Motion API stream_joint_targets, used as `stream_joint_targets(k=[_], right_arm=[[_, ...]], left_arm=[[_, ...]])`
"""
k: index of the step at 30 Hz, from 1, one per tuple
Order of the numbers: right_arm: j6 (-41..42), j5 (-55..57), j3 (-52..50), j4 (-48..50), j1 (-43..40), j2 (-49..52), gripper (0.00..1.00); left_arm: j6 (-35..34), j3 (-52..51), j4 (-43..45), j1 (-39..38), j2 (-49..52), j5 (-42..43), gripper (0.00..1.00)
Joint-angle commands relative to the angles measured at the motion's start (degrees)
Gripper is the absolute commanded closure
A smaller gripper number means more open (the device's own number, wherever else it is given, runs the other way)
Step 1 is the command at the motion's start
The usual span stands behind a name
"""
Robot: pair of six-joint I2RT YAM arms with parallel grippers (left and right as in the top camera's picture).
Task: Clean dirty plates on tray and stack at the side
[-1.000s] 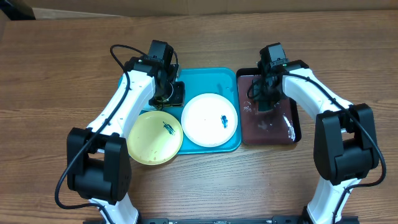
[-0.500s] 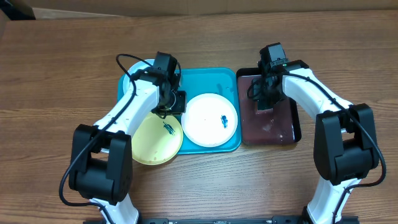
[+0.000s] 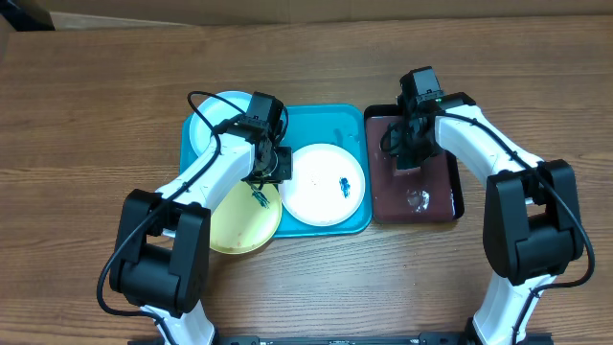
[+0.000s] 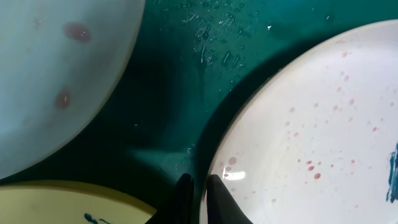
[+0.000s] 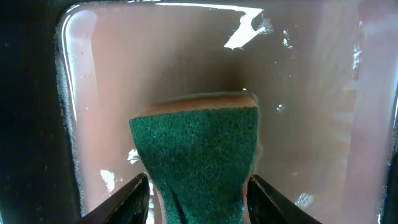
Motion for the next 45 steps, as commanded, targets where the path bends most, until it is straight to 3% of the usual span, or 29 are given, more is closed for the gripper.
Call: stream_joint_targets(k=[1,12,15,17,26,35,39,45], right_arm=[[0.3,0.2,-0.2,0.2,-0.4,0.2,0.48],[-0.3,1.1,1.7,-2.0,-0.4,0.1,0.46],[-0.3,1.1,3.3,-3.4,-0.4,0.1,0.28],[-0.3,2.0,3.5,-3.5,-0.4,0.1,0.15],[-0.3,3.4,8.7,-7.9,-1.3,-0.2,0.00],[-0.3,3.4,9.5,-8.6,-1.3,-0.2,0.00],[-0.3,3.4,9.5,-8.6,-1.3,-0.2,0.00],[-0.3,3.4,9.5,-8.6,-1.3,-0.2,0.00]], left_arm=[[-0.8,-0.6,0.5,-0.2,0.5,-1.2,0.89],[-0.8,-1.0,0.9,-0.4,0.9,-1.3,0.81],[-0.8,-1.0,1.4,-0.5,1.4,-1.3,0.82],[-0.8,-1.0,2.1,-0.5,1.6,-1.3,0.95],[-0.8,-0.4,5.1,0.5,1.6,-1.8,0.96],[1.4,2.5,4.2,1.2,1.6,-1.9,0.93],[1.0,2.9,3.6,1.1,1.6,-1.5,0.76],[-0.8,2.8,-0.6,0.0,1.6,-1.8,0.81]])
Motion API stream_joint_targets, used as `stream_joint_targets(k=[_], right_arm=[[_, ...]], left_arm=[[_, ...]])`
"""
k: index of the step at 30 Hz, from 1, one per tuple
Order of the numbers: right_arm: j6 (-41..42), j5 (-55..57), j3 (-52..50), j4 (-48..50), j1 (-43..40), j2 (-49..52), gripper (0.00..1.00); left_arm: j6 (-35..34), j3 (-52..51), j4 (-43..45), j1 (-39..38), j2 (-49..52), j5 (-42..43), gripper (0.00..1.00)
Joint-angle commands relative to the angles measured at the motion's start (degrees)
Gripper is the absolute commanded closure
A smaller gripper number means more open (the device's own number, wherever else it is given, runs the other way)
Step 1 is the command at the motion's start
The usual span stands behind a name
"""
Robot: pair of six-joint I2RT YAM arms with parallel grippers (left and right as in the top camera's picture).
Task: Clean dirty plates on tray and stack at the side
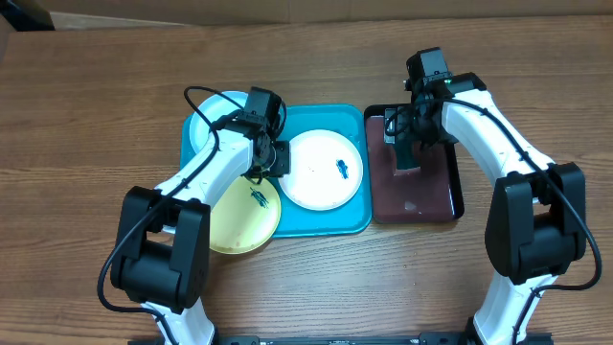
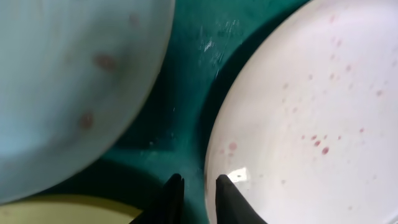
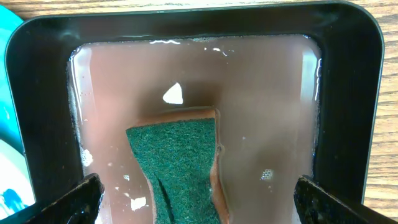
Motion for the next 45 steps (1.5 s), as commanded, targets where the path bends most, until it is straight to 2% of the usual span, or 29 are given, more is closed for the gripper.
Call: stream_joint_targets(k=[1,27,30,36,38,41,45], right_arm=[[0.0,0.4,1.1,0.2,-0.2,-0.2,0.00],[0.0,0.4,1.1,0.2,-0.2,-0.2,0.00],[0.0,0.4,1.1,0.2,-0.2,-0.2,0.00],[0.4,-6.6,1.1,-1.9,-0.2,-0.2,0.00],[-0.3,-6.7,1.4,-1.7,-0.2,-0.3,0.00],[-0.4,-6.7,2.5,-3.5,-0.2,-0.6,0.05],[-0.4,-6.7,5.0,-7.8,0.0,-1.4,0.11]], left_arm=[[-0.7,1.1,-0.9,-0.8,0.6,-0.5,0.82],[-1.2,0.1,0.2,-0.8,0.6,-2.0,0.88],[-1.8,-0.4,0.3,-0.9,0.6,-1.9,0.86],[-2.0,-2.1,1.9,-0.9,0.6,-1.8,0.83],[-2.0,-2.1,2.3,-0.9,0.6,-1.8,0.86],[-2.0,-2.1,2.6,-0.9,0.6,-1.8,0.92],[-2.0,-2.1,3.1,-0.9,0.6,-1.8,0.93]])
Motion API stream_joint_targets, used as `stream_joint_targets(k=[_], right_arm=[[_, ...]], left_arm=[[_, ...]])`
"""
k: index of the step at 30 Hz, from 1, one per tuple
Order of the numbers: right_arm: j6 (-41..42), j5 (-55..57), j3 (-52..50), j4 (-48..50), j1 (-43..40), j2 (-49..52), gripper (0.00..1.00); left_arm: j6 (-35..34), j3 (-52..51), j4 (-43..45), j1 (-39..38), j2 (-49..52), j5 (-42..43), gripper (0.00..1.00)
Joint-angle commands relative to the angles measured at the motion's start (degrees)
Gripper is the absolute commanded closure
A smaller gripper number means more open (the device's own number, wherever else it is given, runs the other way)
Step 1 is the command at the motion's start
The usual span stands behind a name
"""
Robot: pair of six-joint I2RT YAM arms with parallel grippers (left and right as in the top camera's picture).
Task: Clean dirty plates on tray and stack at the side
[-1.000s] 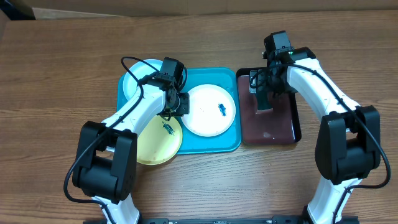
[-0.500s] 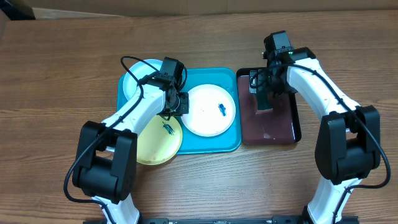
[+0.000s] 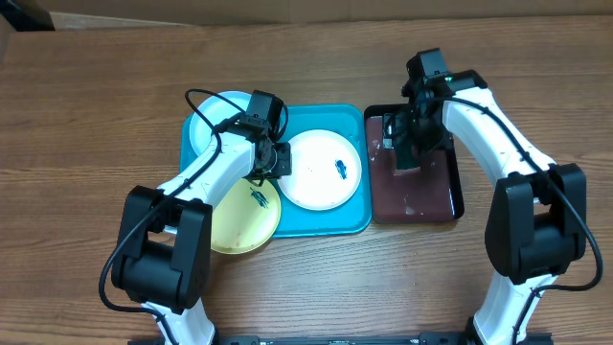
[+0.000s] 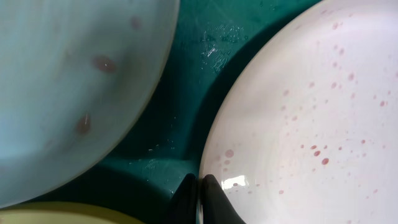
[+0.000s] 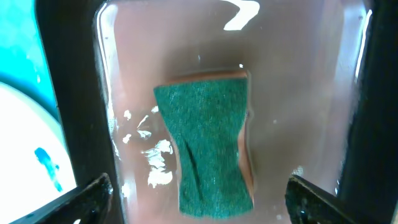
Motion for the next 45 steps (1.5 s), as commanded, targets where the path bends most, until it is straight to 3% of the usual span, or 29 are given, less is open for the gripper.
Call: stream_joint_targets(k=[1,7,22,25,27,30,33,39,45], right_arm=[[-0.3,-0.6,3.4,-2.7,0.1,-1.6,0.12],[-0.3,-0.6,0.9,-5.1,0.7,-1.7,0.20],[-0.2,2.0,-10.4,11.2,1.9,-1.2,0.31],[-0.1,1.9,-10.4,11.0,1.9,-1.1,0.52],[-0.1,1.9,-10.4,10.7,1.9,-1.1,0.74],[-0.1,1.9,-10.4,10.6,1.9,-1.1,0.96],[-0.1,1.9,-8.2,9.0,1.3,-1.8,0.96],[-0.2,1.9,-2.1,2.6,0.7,-6.7,0.96],[-0.1,1.9,-2.1,0.9,0.7,-7.7,0.96]], left_arm=[[-0.4,-0.7,0.7,-0.5,0.6,-0.8,0.92],[-0.8,-0.7,1.0,-0.5,0.6,-0.7,0.88],[-1.0,-0.7,1.4,-0.5,0.6,-0.7,0.87],[-1.0,-0.7,1.4,-0.5,0.6,-0.7,0.87],[-1.0,-0.7,1.4,-0.5,0.6,-0.7,0.86],[-1.0,-0.7,1.4,-0.5,0.6,-0.7,0.80],[-1.0,-0.7,1.4,-0.5,0.6,-0.7,0.77],[-1.0,-0.7,1.3,-0.5,0.6,-0.7,0.92],[-1.0,-1.4,1.6,-0.5,0.6,-0.7,0.96]])
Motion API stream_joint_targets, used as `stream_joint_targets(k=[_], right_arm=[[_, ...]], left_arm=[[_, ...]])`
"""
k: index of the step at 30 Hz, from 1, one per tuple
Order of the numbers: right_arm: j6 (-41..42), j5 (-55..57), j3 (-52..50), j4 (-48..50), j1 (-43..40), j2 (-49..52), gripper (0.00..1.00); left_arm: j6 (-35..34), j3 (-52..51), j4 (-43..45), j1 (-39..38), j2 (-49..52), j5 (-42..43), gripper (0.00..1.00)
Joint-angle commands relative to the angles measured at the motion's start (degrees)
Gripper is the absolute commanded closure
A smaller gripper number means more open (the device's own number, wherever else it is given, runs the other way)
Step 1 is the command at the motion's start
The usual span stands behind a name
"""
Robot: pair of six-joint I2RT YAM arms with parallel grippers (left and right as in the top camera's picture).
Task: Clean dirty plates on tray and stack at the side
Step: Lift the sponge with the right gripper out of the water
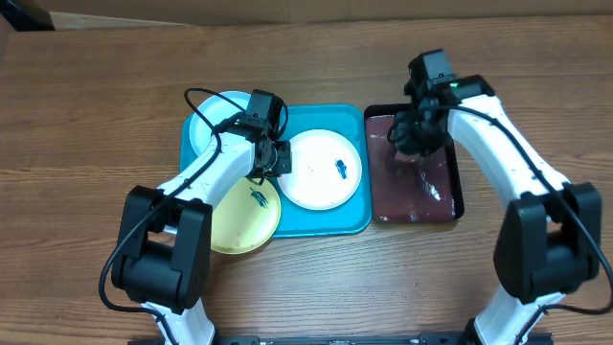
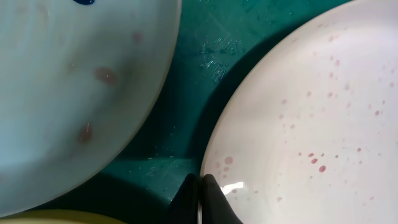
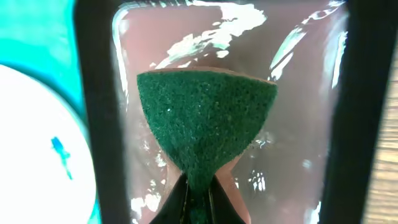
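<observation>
A white plate point(image 1: 326, 170) with red specks and a blue smear lies on the blue tray point(image 1: 343, 224). My left gripper point(image 2: 199, 198) is shut on the rim of that white plate point(image 2: 298, 124). A pale blue plate point(image 1: 213, 117) sits at the tray's back left, and a yellow plate point(image 1: 239, 216) with a dark mark overlaps the tray's front left edge. My right gripper point(image 3: 198, 198) is shut on the green sponge point(image 3: 205, 118), which it holds over the black tub point(image 1: 456, 177) of brownish water.
The black tub point(image 3: 96, 93) stands directly right of the blue tray. Bare wooden table point(image 1: 86, 125) stretches to the left, the right and the front. The left arm's cable loops over the pale blue plate.
My right gripper, then open around the sponge lying in the water, is now shut on it and squeezes it narrow above the rippling water. The left gripper still pinches the white plate's rim.
At first my left gripper was nearly shut at the white plate's edge and the right one stood open astride the sponge in the tub. Then the plate lay further back on the tray, the left fingers apart. Later the left was shut on the rim; now the right grips the sponge.
</observation>
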Motion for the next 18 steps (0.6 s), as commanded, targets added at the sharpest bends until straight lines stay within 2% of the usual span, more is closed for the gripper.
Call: stream_joint_targets(k=[1,8,9,10,12,18], right_arm=[[-0.2,0.3,1.4,-1.0,-0.1,-1.8,0.96],[-0.2,0.3,1.4,-1.2,-0.1,-1.8,0.96],[-0.2,0.3,1.4,-1.4,-0.1,-1.8,0.96],[-0.2,0.3,1.4,-1.6,-0.1,-1.8,0.96],[-0.2,0.3,1.4,-1.6,-0.1,-1.8,0.96],[-0.2,-1.8,1.5,-2.1,-0.1,-1.8,0.96]], left_arm=[[-0.6,-1.4,0.3,-0.5,0.6,-0.6,0.94],[-0.6,-1.6,0.6,-0.5,0.6,-0.6,0.86],[-0.6,-1.6,0.6,-0.5,0.6,-0.6,0.86],[-0.6,-1.6,0.9,-0.5,0.6,-0.6,0.91],[-0.6,-1.6,1.3,-0.5,0.6,-0.6,0.96],[-0.6,-1.6,2.0,-0.2,0.6,-0.9,0.96]])
